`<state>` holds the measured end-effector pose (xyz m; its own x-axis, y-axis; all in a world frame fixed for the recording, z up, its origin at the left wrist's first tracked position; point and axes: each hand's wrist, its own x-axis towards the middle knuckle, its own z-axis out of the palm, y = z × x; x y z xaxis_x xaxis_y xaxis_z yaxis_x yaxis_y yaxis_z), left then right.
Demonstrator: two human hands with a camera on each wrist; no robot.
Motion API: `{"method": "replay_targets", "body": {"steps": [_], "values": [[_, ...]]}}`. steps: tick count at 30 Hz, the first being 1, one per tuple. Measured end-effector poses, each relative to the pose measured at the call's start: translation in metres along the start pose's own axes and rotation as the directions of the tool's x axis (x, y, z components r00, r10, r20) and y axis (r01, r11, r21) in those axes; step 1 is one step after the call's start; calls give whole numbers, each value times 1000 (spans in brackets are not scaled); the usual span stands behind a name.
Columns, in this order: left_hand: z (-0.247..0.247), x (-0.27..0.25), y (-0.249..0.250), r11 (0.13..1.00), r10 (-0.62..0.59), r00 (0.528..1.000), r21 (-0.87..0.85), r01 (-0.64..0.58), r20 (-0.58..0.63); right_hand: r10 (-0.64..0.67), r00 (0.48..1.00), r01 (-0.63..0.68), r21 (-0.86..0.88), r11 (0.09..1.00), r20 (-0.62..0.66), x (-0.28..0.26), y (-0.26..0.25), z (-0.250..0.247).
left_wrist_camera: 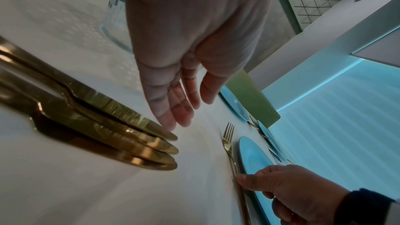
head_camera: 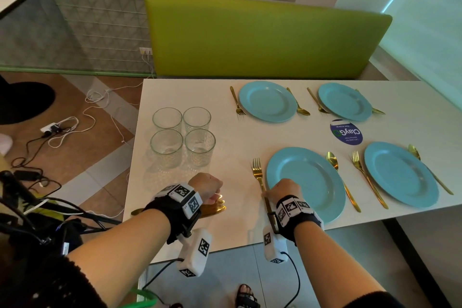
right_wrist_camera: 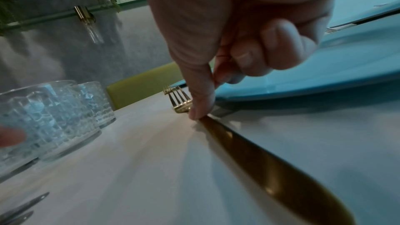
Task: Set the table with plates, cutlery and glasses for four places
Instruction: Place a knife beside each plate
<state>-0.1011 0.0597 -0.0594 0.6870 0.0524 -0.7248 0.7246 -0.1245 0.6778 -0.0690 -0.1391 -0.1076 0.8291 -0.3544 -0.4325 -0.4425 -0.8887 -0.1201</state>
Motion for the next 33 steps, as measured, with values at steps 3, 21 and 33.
{"method": "replay_targets", "body": {"steps": [3, 21, 33], "values": [[-2, 3, -1, 1000, 0, 1000, 7, 0, -21, 15, 1000, -15, 1, 1000, -7, -1, 0, -1], [-49, 15, -29, 515, 193, 971, 857, 22, -141, -48, 997, 54, 98, 994, -69, -11, -2, -8], [-80, 2, -75, 144, 289, 952, 978, -149, 102, -163, 986, 165, 181, 970, -27, -55, -35, -1]]}}
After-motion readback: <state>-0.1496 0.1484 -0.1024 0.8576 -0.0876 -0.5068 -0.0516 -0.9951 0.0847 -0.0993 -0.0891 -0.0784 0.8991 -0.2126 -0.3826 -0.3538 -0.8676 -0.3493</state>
